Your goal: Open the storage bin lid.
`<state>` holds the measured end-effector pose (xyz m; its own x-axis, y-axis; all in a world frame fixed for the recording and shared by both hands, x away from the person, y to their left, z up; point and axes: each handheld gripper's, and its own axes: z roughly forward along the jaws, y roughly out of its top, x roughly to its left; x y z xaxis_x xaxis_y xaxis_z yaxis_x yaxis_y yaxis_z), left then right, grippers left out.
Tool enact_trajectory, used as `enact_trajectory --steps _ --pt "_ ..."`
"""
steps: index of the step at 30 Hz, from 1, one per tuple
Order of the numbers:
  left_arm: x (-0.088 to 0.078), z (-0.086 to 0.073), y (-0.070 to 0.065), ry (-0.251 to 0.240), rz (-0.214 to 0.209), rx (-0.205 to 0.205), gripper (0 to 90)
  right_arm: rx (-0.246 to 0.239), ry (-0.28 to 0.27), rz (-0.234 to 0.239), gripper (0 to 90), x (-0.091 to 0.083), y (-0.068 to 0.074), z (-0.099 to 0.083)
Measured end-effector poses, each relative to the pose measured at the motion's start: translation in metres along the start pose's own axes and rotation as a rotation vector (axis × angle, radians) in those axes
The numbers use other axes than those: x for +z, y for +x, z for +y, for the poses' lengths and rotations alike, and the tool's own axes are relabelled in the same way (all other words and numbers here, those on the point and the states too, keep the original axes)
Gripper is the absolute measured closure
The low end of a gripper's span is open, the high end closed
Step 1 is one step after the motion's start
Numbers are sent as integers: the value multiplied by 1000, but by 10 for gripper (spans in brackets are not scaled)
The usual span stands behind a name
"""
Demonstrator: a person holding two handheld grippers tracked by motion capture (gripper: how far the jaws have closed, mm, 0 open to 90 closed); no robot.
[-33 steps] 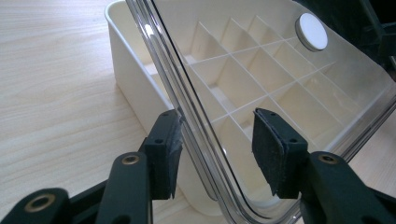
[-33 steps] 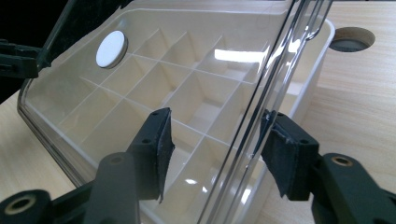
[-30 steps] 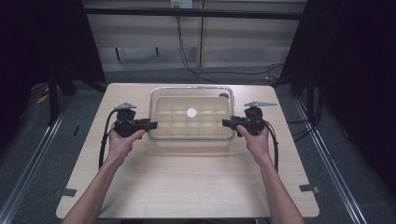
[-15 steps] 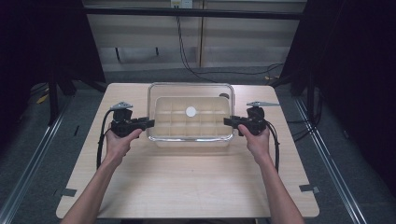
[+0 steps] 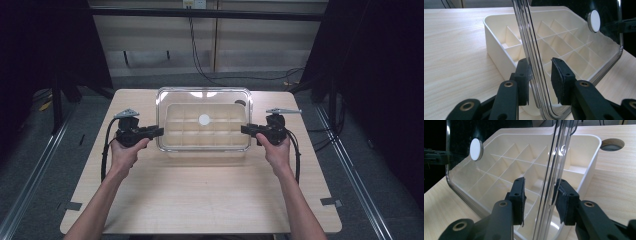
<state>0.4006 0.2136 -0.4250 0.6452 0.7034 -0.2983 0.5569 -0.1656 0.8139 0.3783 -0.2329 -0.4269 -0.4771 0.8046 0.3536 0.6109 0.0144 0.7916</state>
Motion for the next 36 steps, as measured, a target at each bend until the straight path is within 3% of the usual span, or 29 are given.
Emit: enact_trajectory --steps 19,25,36 --pt "-13 4 -9 -42 -28 36 742 5 -29 -14 673 -16 7 1" --pt "-17 5 -12 -51 -33 29 748 3 -40 -9 680 -22 11 0" --pt "-18 3 -16 -25 -32 41 744 6 -39 -9 688 -28 14 -3"
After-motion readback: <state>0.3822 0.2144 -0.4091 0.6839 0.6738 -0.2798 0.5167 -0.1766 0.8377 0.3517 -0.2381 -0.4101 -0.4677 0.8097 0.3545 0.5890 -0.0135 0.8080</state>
